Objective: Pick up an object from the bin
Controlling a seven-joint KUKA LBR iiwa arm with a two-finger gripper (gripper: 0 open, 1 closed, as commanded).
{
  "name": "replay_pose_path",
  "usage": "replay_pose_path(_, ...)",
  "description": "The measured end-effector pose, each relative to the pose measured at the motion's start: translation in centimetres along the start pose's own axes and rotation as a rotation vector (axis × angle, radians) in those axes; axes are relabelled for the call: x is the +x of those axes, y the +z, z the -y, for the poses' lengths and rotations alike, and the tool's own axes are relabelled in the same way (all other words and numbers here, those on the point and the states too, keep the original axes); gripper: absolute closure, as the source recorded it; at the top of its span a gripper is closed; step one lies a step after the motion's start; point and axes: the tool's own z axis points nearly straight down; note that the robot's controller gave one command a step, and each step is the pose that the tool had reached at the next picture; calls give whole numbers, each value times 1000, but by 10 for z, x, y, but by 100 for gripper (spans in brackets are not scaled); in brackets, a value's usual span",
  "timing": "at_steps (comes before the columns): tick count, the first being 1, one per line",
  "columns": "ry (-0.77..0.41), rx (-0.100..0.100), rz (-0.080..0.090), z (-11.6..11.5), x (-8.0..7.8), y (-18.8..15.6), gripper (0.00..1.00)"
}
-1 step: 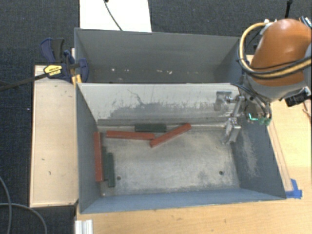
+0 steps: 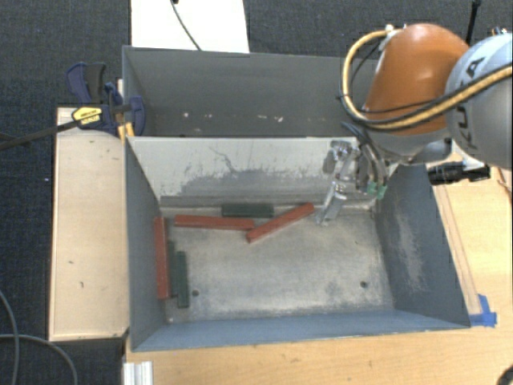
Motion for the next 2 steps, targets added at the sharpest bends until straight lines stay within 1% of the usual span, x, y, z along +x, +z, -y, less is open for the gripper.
replay_pose_path(1,-100,4,-10,-40,24,97,0)
replay_pose_path(2,11,4,-6,-65,18,166,0)
